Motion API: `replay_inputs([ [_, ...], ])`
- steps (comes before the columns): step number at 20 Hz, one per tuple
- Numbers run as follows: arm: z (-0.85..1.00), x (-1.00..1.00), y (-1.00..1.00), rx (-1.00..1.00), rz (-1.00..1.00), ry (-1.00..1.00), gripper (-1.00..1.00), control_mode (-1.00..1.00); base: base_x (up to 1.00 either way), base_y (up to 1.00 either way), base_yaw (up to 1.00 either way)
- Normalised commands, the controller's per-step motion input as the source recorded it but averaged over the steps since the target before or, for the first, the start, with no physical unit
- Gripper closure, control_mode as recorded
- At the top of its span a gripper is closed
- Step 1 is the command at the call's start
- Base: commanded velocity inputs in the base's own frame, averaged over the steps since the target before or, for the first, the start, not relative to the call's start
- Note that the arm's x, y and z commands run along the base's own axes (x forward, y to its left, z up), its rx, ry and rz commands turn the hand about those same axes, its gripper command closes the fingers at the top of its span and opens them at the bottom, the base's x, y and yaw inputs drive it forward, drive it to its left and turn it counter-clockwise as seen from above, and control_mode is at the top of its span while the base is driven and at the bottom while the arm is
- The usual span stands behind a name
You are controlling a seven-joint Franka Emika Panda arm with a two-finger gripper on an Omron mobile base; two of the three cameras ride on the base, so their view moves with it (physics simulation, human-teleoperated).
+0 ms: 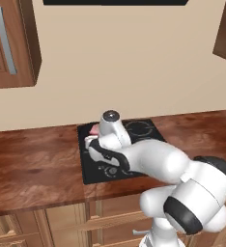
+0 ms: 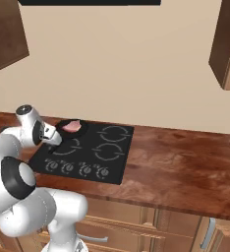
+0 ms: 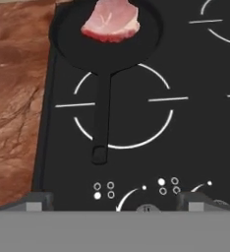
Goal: Pick up the pan with the steak in it and place it on the dining table. Then place the steak on the plate.
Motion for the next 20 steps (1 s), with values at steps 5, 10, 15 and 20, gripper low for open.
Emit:
replay_inputs([
  [5,-0.34,0.23,0.0,-0.05,0.0,0.0,-1.0,-1.0,0.0,0.0,0.0],
  [10,-0.32,0.34,0.02,0.0,0.0,0.0,-1.0,-1.0,0.0,0.0,0.0],
  [15,-0.34,0.32,0.04,0.0,0.0,0.0,-1.0,-1.0,0.0,0.0,0.0],
  [20,-0.39,0.29,0.08,0.02,0.0,0.0,-1.0,-1.0,0.0,0.0,0.0],
])
